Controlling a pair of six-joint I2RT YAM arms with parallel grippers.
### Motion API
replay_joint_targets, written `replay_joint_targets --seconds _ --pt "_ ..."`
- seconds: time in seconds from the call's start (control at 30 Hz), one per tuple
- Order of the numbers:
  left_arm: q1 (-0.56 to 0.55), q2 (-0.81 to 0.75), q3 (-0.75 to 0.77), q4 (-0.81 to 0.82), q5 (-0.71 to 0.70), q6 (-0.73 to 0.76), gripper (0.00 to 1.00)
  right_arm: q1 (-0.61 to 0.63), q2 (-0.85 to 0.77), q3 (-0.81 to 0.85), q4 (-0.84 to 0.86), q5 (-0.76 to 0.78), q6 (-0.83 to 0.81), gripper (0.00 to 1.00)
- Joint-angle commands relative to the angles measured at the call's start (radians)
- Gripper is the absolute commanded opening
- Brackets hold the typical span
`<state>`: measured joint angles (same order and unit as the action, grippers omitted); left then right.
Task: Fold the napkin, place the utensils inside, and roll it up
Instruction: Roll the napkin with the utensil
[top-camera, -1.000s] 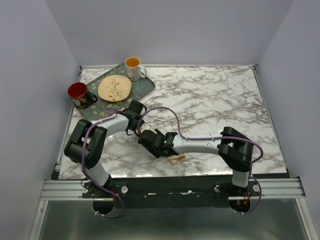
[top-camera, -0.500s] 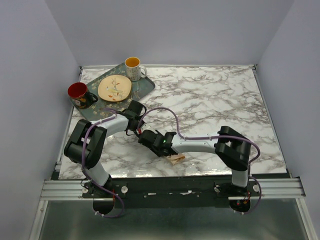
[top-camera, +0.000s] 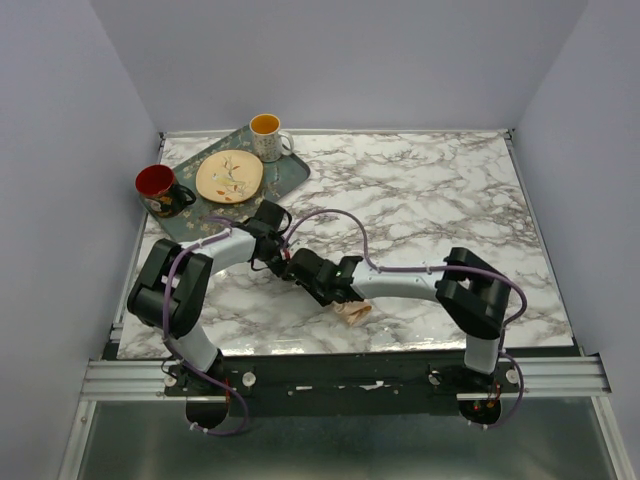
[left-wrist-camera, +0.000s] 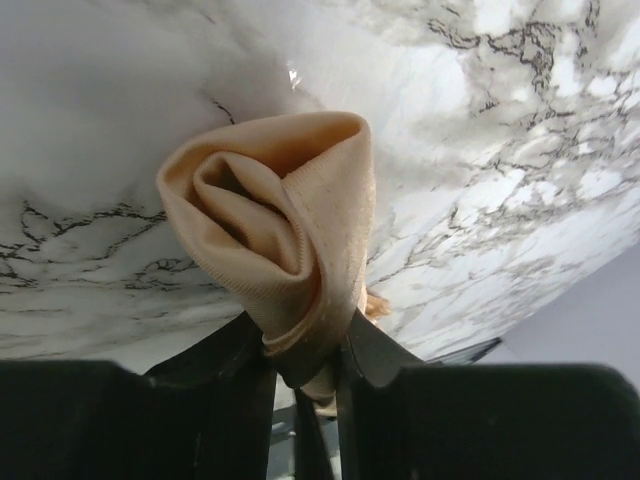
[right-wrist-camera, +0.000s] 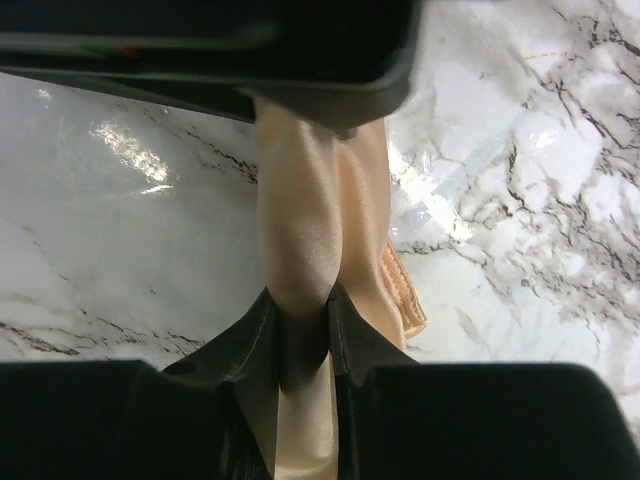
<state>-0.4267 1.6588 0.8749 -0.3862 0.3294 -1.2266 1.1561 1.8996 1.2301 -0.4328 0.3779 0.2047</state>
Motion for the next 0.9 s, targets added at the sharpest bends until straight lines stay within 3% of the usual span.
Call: replay_joint_targets --seconds 0.0,0.1,0.13,0.27,0.53,0.87 --pt "0.012 -0.070 0.038 -0.037 -0.038 0.128 0.49 -0.094 -0.051 -0.073 0.078 -0.296 -0.008 0.01" --pt "0.041 -0.085 0.072 -0.075 -0.056 0.199 0.61 -0.173 -0.057 -0.089 0.098 -0.443 -0.004 0.01" --pt "0.051 -0.091 0.073 -0.074 -0.049 0.216 0.73 -0.191 -0.056 -0.092 0.103 -0.532 -0.004 0.00" --pt "0.097 -0.123 0.082 -0.089 -0.029 0.286 0.95 -0.294 -0.047 -0.113 0.140 -0.715 0.002 0.01" --pt "0.137 -0.198 0.191 -0.175 -0.067 0.478 0.99 -0.466 0.022 -0.141 0.223 -1.110 0.019 0.01" --pt "0.141 -0.243 0.131 -0.152 0.019 0.564 0.99 -0.611 0.130 -0.133 0.252 -1.295 0.027 0.01"
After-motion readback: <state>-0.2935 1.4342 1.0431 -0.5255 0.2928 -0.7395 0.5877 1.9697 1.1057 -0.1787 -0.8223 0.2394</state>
